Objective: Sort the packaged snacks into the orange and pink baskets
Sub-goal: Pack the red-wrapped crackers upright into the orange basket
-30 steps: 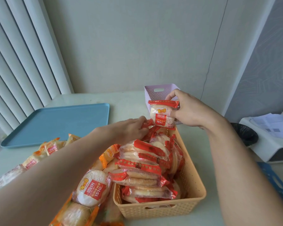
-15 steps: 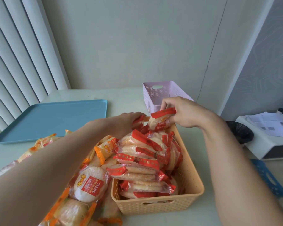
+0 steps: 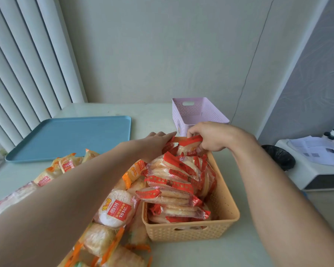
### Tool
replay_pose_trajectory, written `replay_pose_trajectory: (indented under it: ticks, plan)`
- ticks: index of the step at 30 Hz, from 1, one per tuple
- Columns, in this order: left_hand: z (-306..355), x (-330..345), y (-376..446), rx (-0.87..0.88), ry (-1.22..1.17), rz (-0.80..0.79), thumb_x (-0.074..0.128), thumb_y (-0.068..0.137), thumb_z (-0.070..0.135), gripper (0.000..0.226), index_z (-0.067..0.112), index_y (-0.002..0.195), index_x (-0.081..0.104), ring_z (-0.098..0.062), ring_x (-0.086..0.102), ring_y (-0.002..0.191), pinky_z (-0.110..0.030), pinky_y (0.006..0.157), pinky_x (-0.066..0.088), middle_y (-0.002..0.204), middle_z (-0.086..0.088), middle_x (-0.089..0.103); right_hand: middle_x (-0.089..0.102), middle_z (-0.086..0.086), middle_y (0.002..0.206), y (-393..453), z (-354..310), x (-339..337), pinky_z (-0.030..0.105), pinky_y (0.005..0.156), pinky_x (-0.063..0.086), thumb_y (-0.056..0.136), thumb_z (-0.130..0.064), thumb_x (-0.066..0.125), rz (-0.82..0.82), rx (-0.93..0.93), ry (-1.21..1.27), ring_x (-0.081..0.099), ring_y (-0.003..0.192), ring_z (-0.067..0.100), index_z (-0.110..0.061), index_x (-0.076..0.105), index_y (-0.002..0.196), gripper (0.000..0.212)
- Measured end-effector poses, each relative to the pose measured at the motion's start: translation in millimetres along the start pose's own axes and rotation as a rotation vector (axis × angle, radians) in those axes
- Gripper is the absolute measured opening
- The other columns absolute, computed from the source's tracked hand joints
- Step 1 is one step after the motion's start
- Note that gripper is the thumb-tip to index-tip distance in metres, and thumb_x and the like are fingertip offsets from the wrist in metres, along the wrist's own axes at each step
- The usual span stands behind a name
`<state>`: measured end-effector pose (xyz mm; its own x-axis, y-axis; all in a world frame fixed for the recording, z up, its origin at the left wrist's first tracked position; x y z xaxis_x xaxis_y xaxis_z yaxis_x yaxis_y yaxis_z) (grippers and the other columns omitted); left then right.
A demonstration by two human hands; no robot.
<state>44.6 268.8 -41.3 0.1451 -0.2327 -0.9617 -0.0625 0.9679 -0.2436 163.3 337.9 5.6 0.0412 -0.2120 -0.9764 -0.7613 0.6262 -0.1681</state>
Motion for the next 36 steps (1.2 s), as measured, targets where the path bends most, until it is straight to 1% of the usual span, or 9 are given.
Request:
replay_pose_trajectory:
  ticks: [4, 8, 11, 14, 18, 24, 30, 34, 36]
  plan:
    - [3, -4, -4, 0.023, -0.071, 0.051, 0.052, 0.101, 0.016, 0.08, 0.022, 0.161, -0.001, -0.033, 0.024, 0.148, -0.041, 0.119, 0.023, 0.164, -0.006, 0.023, 0.065, -0.001, 0.112, 3, -23, 11, 0.037, 0.085, 0.052, 0.091, -0.032, 0.072, -0.035, -0.1, -0.1, 0.063, 0.105, 0.025, -0.021, 0.06, 0.113, 0.027]
    - [4, -7, -6, 0.038, -0.105, 0.065, 0.046, 0.102, 0.013, 0.073, 0.019, 0.161, 0.003, -0.03, 0.017, 0.152, -0.04, 0.123, 0.018, 0.167, -0.002, 0.014, 0.039, 0.004, 0.148, -4, -18, 26, 0.045, 0.108, 0.041, 0.102, -0.037, 0.054, -0.075, -0.085, -0.149, 0.041, 0.138, 0.026, -0.02, 0.036, 0.151, 0.055]
    - [6, -9, -10, 0.021, -0.124, 0.018, 0.042, 0.103, 0.016, 0.072, 0.022, 0.161, 0.0, -0.028, 0.015, 0.152, -0.044, 0.123, 0.018, 0.168, -0.001, 0.011, 0.039, 0.004, 0.14, -11, -24, 22, 0.041, 0.106, 0.04, 0.101, -0.032, 0.052, -0.096, -0.094, -0.27, 0.034, 0.136, 0.023, -0.017, 0.049, 0.138, 0.04]
    - [8, -8, -10, 0.012, -0.114, -0.032, 0.043, 0.104, 0.017, 0.074, 0.025, 0.161, -0.004, -0.029, 0.013, 0.152, -0.047, 0.122, 0.019, 0.167, -0.002, 0.012, 0.055, 0.006, 0.127, -12, -31, 20, 0.041, 0.09, 0.048, 0.094, -0.025, 0.054, -0.115, -0.083, -0.25, 0.05, 0.114, 0.025, -0.02, 0.05, 0.118, 0.025]
    - [8, -8, -11, 0.009, -0.096, -0.03, 0.04, 0.103, 0.008, 0.074, 0.024, 0.161, -0.004, -0.03, 0.014, 0.151, -0.048, 0.12, 0.021, 0.166, -0.005, 0.013, 0.063, 0.009, 0.121, -7, -22, 13, 0.041, 0.088, 0.051, 0.091, -0.037, 0.068, -0.084, 0.036, -0.189, 0.06, 0.104, 0.031, -0.015, 0.048, 0.127, 0.047]
    - [6, -9, -9, 0.008, -0.177, 0.034, 0.042, 0.104, 0.015, 0.067, 0.023, 0.161, 0.008, -0.034, 0.025, 0.146, -0.045, 0.118, 0.026, 0.16, -0.009, 0.029, 0.065, 0.003, 0.085, 0, -15, 2, 0.032, 0.066, 0.05, 0.078, -0.045, 0.08, -0.006, 0.183, -0.28, 0.061, 0.077, 0.027, -0.018, 0.053, 0.073, 0.039]
    - [5, -14, -8, 0.108, -0.242, 0.107, 0.053, 0.102, 0.028, 0.056, 0.012, 0.152, 0.036, -0.032, 0.043, 0.136, -0.04, 0.112, 0.035, 0.149, -0.012, 0.047, 0.063, 0.001, 0.09, -7, -25, 3, 0.031, 0.06, 0.042, 0.089, -0.034, 0.071, -0.115, 0.142, -0.186, 0.059, 0.081, 0.024, -0.01, 0.062, 0.102, 0.029]
    - [2, -6, 0, 0.107, -0.212, 0.093, 0.047, 0.103, 0.04, 0.062, 0.023, 0.158, 0.025, -0.034, 0.037, 0.138, -0.043, 0.114, 0.032, 0.152, -0.01, 0.042, 0.066, 0.008, 0.119, -3, -31, 27, 0.032, 0.078, 0.044, 0.1, -0.028, 0.051, -0.243, 0.122, -0.142, 0.061, 0.103, 0.029, -0.009, 0.06, 0.122, 0.03]
    - [0, -2, 4, 0.084, -0.186, 0.103, 0.043, 0.102, 0.047, 0.064, 0.027, 0.159, 0.021, -0.035, 0.038, 0.135, -0.043, 0.112, 0.032, 0.149, -0.009, 0.043, 0.067, 0.006, 0.112, 0, -31, 24, 0.03, 0.079, 0.039, 0.098, -0.029, 0.055, -0.228, 0.126, -0.209, 0.062, 0.103, 0.029, -0.012, 0.064, 0.117, 0.026]
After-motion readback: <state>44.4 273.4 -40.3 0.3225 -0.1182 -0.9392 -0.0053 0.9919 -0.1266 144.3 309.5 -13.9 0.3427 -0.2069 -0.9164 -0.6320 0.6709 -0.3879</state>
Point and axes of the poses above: each hand's wrist, its own y-axis towards the middle knuckle, its own x-axis out of the palm, z = x × y, the point moved 9 cm from there along y, towards the middle knuckle
